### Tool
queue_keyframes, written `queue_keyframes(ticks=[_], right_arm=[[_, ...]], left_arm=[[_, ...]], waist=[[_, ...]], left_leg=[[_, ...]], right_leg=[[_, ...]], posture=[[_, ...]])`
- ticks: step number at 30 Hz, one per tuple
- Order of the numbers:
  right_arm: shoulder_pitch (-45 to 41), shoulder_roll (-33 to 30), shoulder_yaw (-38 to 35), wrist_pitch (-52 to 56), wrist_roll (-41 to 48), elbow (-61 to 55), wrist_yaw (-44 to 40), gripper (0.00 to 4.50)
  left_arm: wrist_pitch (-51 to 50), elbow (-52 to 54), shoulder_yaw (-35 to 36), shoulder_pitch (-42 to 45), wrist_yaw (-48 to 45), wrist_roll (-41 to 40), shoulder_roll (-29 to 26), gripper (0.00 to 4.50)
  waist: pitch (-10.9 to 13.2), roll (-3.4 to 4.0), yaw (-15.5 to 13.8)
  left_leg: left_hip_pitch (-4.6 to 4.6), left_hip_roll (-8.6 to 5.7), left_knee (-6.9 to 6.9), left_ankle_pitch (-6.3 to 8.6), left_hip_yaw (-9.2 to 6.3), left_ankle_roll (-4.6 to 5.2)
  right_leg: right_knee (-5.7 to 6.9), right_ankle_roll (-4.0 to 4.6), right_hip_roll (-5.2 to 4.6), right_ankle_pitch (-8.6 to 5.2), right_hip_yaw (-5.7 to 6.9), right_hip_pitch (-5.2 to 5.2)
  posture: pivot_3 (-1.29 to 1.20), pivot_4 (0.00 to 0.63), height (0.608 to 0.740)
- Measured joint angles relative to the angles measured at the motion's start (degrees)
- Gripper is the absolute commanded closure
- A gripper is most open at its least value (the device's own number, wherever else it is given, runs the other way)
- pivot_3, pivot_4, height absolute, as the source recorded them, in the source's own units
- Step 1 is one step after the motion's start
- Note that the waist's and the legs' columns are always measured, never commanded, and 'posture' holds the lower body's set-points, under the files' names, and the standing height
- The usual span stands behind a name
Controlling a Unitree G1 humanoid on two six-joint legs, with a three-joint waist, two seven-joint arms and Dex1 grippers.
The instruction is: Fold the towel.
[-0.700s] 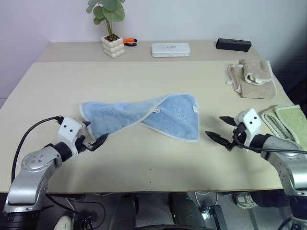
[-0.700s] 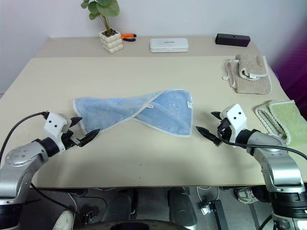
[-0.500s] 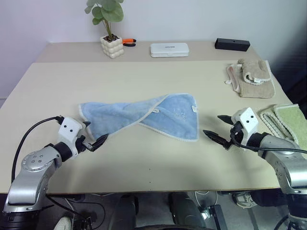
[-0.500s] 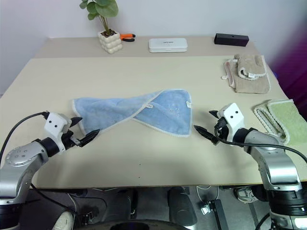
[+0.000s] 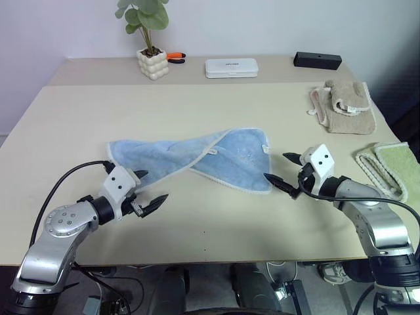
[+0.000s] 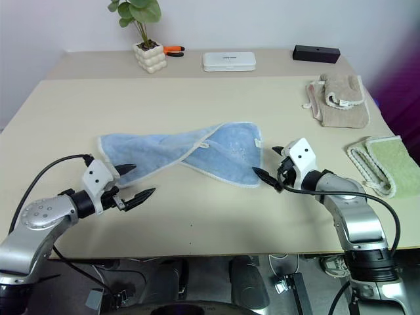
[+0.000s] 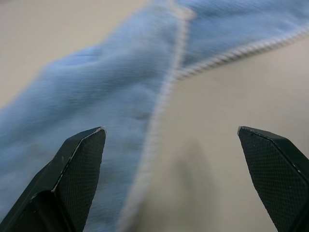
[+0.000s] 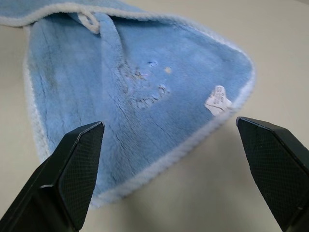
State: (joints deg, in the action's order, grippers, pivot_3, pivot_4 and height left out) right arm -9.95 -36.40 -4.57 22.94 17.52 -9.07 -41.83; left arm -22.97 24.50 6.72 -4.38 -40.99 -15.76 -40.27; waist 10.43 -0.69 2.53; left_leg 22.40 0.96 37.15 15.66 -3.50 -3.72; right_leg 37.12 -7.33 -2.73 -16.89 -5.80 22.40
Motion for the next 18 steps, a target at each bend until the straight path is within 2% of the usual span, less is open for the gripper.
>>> queue_keyframes(ticks=[5,15,18], right_arm=[[-1.1,1.5,1.7,0.0,-0.4,-0.2,0.1,0.0],[0.1,1.8,1.5,0.9,-0.4,-3.2,2.2,0.0],[0.2,2.1,1.5,1.1,-0.4,-3.8,2.9,0.0]], left_arm=[[2.6,-5.9,-1.6,0.9,1.9,6.1,-1.5,0.01],[11.4,-20.2,-3.9,9.8,1.6,9.7,-1.8,0.01],[13.7,-23.3,-4.7,11.3,1.6,10.4,-1.6,0.79]], waist=[[0.0,0.0,0.0],[0.0,0.08,-0.2],[0.0,0.09,-0.1]], left_leg=[[0.0,0.0,0.01,0.0,-0.01,0.0],[-0.11,-0.01,0.04,-0.08,-0.01,0.1],[-0.12,-0.01,0.05,-0.16,-0.01,0.16]], right_leg=[[0.01,0.0,0.0,0.0,0.0,0.0],[0.09,0.01,0.01,0.0,0.01,-0.11],[0.09,0.08,0.01,0.05,0.01,-0.12]], posture=[[0.0,0.15,0.734],[0.0,0.15,0.734],[0.0,0.15,0.734]])
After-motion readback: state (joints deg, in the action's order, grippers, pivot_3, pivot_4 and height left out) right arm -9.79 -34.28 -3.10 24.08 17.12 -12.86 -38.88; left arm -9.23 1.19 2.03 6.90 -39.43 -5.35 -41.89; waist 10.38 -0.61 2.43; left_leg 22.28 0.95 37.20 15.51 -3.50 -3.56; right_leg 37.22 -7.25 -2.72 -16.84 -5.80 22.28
